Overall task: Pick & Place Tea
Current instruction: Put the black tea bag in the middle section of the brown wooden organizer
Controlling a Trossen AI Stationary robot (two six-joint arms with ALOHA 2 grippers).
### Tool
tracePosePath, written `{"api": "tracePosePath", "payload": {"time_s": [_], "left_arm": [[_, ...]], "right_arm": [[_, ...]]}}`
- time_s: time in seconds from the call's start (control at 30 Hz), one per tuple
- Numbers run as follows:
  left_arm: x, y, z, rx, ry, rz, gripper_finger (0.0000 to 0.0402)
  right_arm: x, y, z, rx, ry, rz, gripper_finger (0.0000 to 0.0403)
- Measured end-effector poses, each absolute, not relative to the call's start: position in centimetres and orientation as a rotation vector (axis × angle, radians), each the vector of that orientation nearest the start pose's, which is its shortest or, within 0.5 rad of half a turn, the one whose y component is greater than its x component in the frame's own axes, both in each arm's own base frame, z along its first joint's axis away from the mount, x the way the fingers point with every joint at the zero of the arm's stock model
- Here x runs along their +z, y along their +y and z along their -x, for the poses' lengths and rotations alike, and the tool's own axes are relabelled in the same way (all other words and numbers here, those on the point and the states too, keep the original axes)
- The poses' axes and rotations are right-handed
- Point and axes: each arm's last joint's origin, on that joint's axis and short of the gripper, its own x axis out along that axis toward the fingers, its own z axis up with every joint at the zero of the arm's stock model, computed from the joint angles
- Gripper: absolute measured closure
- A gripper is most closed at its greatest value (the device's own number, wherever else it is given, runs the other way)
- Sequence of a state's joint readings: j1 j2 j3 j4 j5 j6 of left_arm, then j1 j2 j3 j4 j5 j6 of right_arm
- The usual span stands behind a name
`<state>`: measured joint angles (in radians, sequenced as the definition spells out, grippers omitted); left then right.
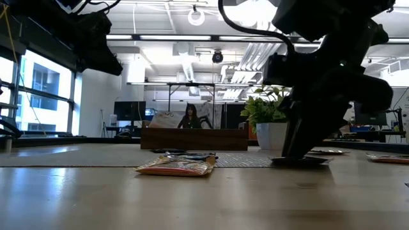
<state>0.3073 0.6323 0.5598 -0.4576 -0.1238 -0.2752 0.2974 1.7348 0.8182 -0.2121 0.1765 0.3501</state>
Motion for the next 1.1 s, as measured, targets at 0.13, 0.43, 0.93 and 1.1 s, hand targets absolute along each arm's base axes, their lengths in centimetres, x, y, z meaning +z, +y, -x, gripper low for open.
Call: {"api": "tracePosePath", "payload": {"time_s": [0.13,0.43,0.93,1.1], "left_arm": [[25.3,4.5,-13.1,0.494,0.471,0.313,0.0291],[25.3,4.6,-13.1,0.492,0.473,0.305,0.0291],[25.7,4.6,-13.3,0.481,0.433,0.280,0.0291],[25.7,4.6,-13.3,0.481,0.434,0.277,0.0291]], "right_arm": [[11.9,8.0,-29.0,-0.055,1.109,-0.063,0.0385],[15.9,7.6,-30.6,-0.013,0.950,0.188,0.0398],[21.4,-1.8,-38.0,-0.237,0.474,0.922,0.0400],[21.5,-3.7,-40.3,-0.277,0.581,0.962,0.0400]]}}
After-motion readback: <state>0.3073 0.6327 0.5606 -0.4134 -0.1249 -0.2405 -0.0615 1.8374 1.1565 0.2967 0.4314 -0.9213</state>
